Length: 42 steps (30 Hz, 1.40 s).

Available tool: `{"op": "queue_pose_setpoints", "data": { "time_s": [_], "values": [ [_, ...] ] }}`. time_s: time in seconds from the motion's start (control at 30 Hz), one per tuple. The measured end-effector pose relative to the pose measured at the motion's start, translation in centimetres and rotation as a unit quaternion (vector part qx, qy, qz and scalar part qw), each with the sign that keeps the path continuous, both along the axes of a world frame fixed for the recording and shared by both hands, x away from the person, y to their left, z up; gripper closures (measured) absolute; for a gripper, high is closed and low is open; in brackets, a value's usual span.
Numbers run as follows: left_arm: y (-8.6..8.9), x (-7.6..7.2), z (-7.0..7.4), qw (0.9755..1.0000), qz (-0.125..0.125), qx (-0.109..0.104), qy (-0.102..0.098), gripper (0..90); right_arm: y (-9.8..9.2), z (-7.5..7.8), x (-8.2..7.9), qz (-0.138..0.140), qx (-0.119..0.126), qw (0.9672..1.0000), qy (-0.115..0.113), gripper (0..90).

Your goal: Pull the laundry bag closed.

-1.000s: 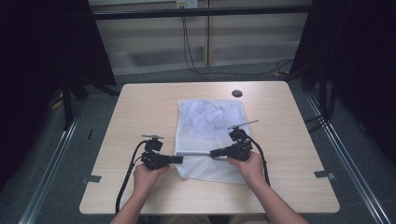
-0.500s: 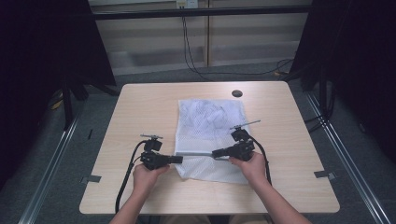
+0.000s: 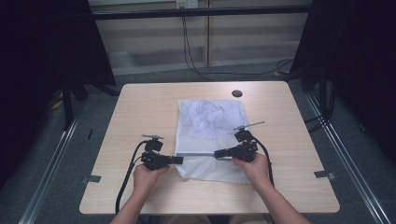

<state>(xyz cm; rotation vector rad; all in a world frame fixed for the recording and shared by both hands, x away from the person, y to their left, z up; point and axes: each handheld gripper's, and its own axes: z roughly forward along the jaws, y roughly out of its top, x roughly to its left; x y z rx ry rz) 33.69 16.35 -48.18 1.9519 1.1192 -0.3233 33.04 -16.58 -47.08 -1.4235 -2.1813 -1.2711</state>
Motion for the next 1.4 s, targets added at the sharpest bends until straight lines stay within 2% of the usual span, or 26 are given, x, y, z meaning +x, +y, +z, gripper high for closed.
{"op": "queue_pose_setpoints", "data": {
  "time_s": [0.1, 0.27, 0.6, 1.1, 1.17, 1.27, 1.4],
  "values": [
    [0.0, 0.0, 0.0, 1.0, 0.002, 0.002, 0.0, 88.3, 0.1, 0.1, -0.1, 0.005, -0.007, 1.0, -0.001, 86.9],
    [0.0, -0.1, 0.1, 1.0, -0.001, -0.003, -0.002, 88.3, -0.1, 0.0, 0.1, 0.006, 0.0, 1.0, 0.001, 86.9],
    [-0.1, -0.2, 0.0, 1.0, -0.008, -0.002, 0.002, 88.3, -0.3, 0.0, 0.3, 0.007, -0.003, 1.0, 0.005, 86.9],
    [0.0, -0.2, 0.0, 1.0, -0.003, 0.003, 0.007, 88.3, -0.6, 0.0, 0.3, 0.006, -0.001, 1.0, 0.005, 87.0],
    [0.4, -0.1, 0.0, 0.9999, 0.006, -0.002, 0.008, 88.3, -0.9, 0.0, 0.3, -0.002, -0.015, 0.9999, 0.003, 87.0],
    [0.7, 0.0, -0.1, 0.9998, 0.006, -0.013, 0.011, 88.3, -1.7, -0.2, 0.4, -0.008, 0.003, 0.9999, 0.01, 86.9],
    [0.6, -0.1, 0.0, 0.9999, 0.007, -0.012, 0.008, 88.3, -1.8, -0.1, 0.4, -0.007, -0.003, 1.0, 0.005, 86.9]
  ]
}}
